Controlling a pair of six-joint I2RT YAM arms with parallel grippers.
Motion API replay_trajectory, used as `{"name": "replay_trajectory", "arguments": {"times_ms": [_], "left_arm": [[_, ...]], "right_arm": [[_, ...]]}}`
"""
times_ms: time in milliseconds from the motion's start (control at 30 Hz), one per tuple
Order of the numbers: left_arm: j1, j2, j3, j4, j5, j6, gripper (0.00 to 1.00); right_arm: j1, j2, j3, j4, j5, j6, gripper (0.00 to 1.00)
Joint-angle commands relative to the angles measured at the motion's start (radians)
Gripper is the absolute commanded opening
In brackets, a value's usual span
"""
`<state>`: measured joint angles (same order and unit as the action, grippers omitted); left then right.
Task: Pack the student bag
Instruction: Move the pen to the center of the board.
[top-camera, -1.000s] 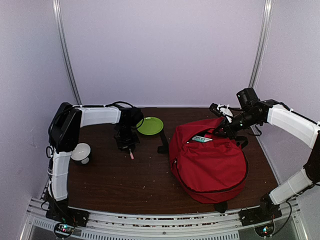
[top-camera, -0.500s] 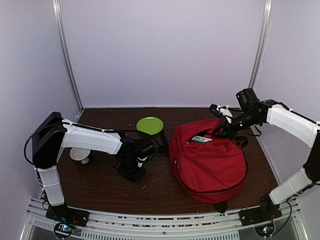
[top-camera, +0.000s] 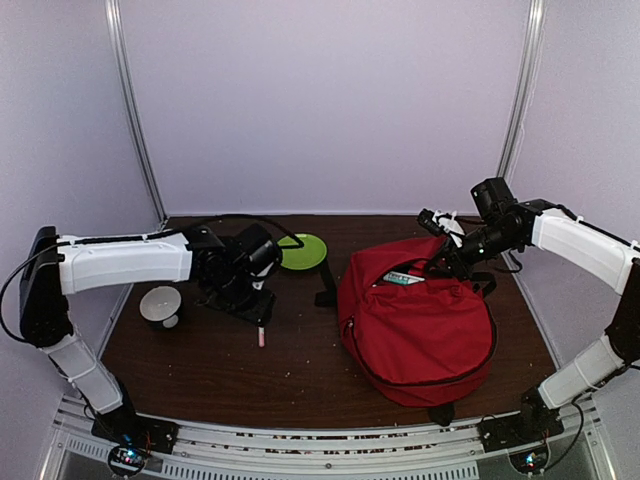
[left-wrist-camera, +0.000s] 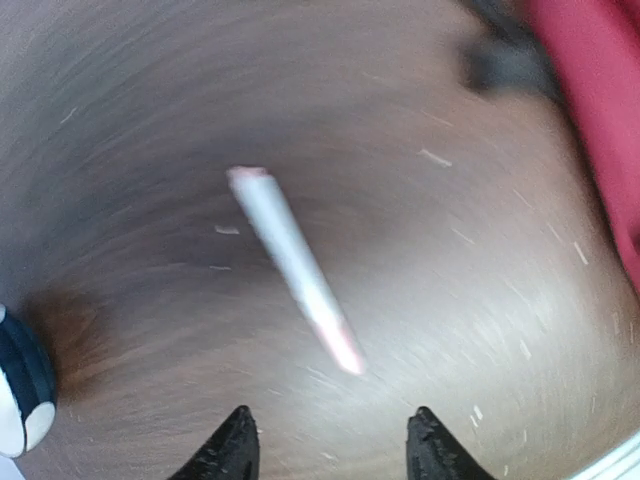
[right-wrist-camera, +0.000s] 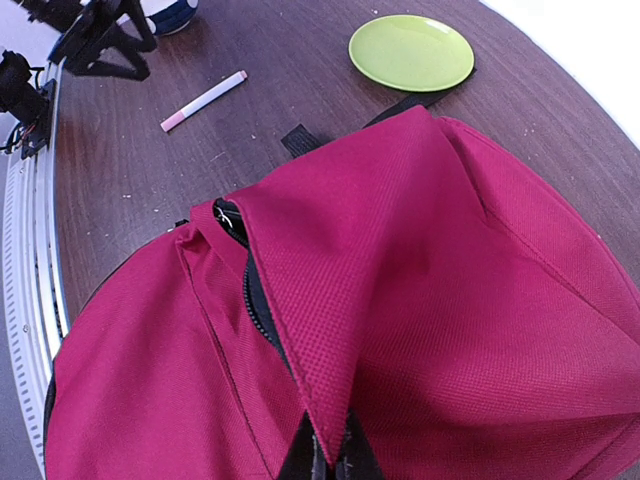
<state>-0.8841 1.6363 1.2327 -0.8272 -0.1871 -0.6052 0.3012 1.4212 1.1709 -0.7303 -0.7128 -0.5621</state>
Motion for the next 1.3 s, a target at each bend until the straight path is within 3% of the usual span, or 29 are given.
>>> {"name": "replay_trajectory", "arguments": {"times_ms": [0, 367, 567, 767, 1100, 1267], "left_arm": [[0.149, 0.042, 0.028, -0.028, 0.095, -0.108, 0.50], [0.206, 0.247, 0.219, -0.084, 0.150, -0.091, 0.46], [0.221, 0.322, 0.224, -0.077, 0.189, -0.091, 0.45], [0.227, 0.364, 0.231, -0.052, 0.235, -0.061, 0.37], [0.222, 0.402, 0.211, -0.003, 0.333, -0.016, 0.39], [0.190, 0.407, 0.231, 0.006, 0.352, 0.081, 0.37]], "right_arm": [[0.003, -0.017, 0.000, -0.021, -0.039, 0.001, 0.00], [0.003, -0.025, -0.005, -0.024, -0.034, -0.010, 0.00], [0.003, -0.027, -0.007, -0.024, -0.034, -0.016, 0.00], [0.002, -0.019, -0.006, -0.029, -0.034, -0.022, 0.00], [0.002, -0.015, -0.006, -0.031, -0.037, -0.020, 0.00], [0.002, -0.010, -0.004, -0.030, -0.038, -0.018, 0.00]]}}
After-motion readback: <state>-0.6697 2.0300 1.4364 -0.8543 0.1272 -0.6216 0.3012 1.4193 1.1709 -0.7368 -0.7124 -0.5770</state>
